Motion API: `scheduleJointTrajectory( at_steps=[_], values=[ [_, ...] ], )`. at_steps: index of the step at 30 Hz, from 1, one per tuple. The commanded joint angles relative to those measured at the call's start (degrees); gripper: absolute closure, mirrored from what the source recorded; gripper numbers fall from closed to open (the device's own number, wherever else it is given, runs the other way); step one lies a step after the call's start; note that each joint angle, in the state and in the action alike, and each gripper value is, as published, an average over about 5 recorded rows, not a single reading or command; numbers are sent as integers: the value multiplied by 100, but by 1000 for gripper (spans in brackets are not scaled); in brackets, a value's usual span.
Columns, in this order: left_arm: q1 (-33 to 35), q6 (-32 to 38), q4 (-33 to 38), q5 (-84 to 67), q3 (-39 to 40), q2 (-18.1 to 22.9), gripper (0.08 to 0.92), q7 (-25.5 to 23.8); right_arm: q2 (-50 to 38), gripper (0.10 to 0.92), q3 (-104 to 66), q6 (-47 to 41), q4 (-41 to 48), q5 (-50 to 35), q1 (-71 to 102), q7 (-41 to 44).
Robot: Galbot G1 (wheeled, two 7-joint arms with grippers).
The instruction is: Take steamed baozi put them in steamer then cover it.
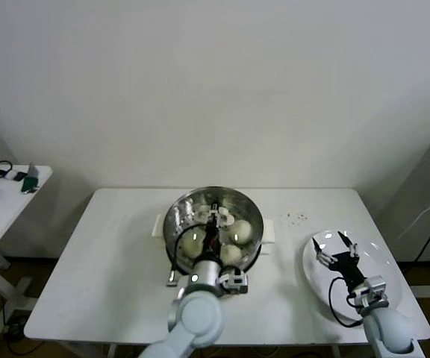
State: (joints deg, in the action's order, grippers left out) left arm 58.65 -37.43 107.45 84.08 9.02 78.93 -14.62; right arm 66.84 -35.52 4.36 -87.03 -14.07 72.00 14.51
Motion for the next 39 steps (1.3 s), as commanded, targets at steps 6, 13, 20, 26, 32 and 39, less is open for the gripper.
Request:
scheduleJointTrajectory(
  at_steps=[6, 13, 20, 26, 32, 39],
  values=[
    [425, -33, 1024, -750, -149, -637, 333, 389, -37, 203, -14, -103, 37, -67, -1, 50],
    [1068, 278, 1556, -1650, -660, -960, 187, 1094, -74, 203, -13, -112, 38, -46, -9, 72],
    [1696, 1562, 1942, -4032, -1854, -940, 177, 2461, -96, 203, -20, -79, 25, -78, -11, 108],
    [2727, 3100, 1993, -5729, -3082, -616, 177, 2676, -96, 203, -25, -4, 27, -83, 18, 147],
    [3323, 4170, 1745, -7199, -4116, -56, 177, 2732, -54, 203, -58, 109, 6, -98, 100, 169],
    [3571, 4614, 1153, -8336, -4653, 234, 177, 2699, -43, 203, -68, 249, -121, -329, 188, 187]
  ],
)
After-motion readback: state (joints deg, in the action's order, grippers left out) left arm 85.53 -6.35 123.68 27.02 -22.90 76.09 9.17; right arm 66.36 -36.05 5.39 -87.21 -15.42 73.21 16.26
